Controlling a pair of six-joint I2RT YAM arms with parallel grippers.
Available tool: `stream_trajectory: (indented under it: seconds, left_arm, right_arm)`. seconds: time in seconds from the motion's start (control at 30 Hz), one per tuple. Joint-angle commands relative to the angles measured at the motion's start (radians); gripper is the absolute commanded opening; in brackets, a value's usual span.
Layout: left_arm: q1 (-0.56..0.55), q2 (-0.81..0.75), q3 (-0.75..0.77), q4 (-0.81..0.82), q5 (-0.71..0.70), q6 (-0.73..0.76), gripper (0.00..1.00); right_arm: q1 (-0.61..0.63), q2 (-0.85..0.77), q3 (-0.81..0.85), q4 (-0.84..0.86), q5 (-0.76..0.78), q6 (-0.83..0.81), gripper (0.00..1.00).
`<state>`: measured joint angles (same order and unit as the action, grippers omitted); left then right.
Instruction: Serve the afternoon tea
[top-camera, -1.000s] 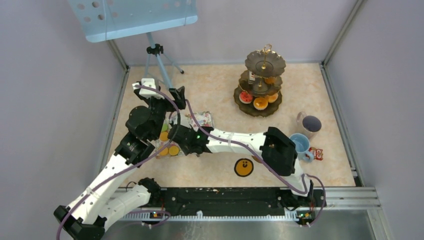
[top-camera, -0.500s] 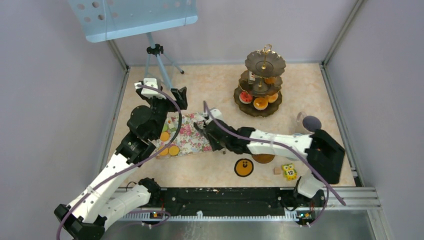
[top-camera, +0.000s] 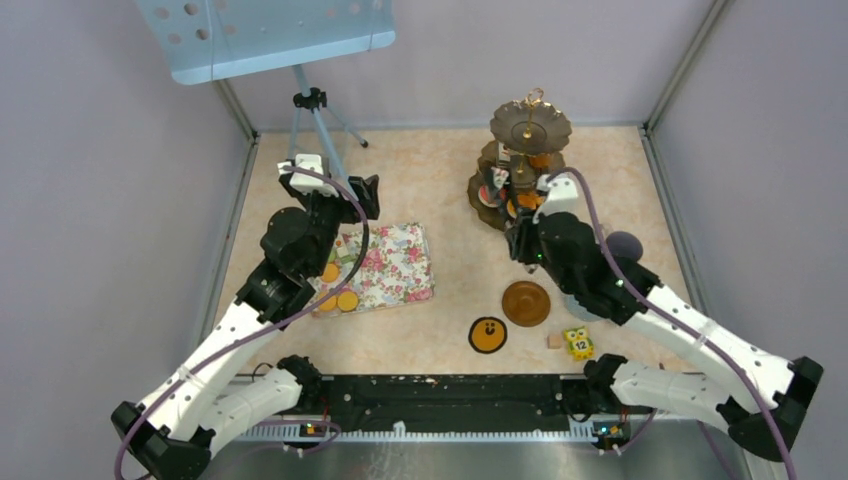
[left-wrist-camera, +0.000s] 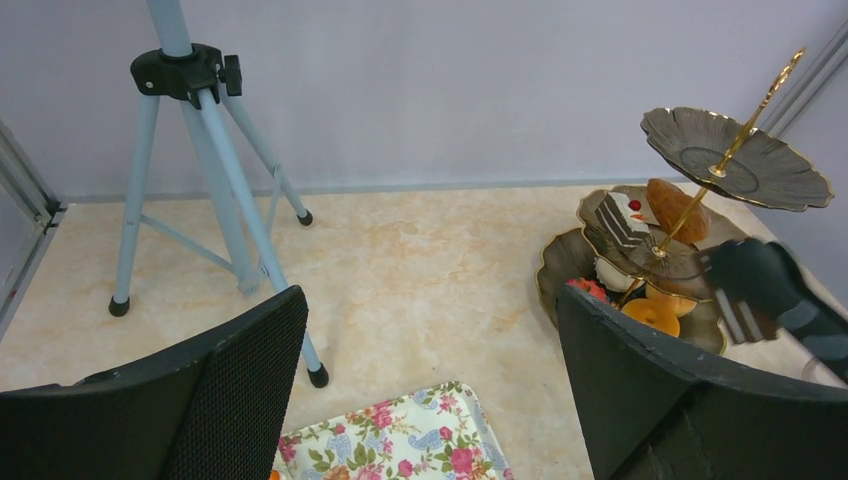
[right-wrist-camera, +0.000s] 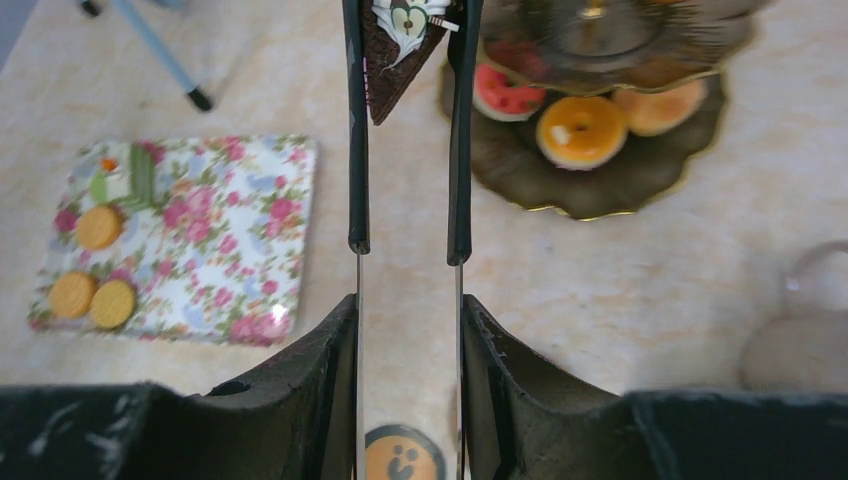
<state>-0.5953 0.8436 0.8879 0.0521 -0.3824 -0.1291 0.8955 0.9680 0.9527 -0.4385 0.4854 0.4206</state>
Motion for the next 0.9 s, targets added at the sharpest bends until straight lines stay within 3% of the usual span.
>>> stream_trajectory:
  seconds: [0.0,0.2,0.5,0.87]
  left_arm:
    - [-0.002,0.005,0.016,0.038,0.015,-0.012,0.99]
    - [-0.001,0.010,0.016,0.038,0.017,-0.012,0.99]
    - [-0.001,0.007,0.016,0.037,0.016,-0.011,0.99]
    - [-0.001,0.008,0.017,0.038,0.006,-0.006,0.99]
  right_arm:
    - [-0.106,-0.063,0.062,-0.145,0.118,-0.036,0.20]
    - [-0.250,-0.037,0.096,-0.197,0.074,-0.052,0.19]
    - [-0.417,0.075,0.134,-0.108,-0.064,-0.103,0.19]
    - [-0.469,0.203,0.204,-0.046,-0.141,-0.147,0.25]
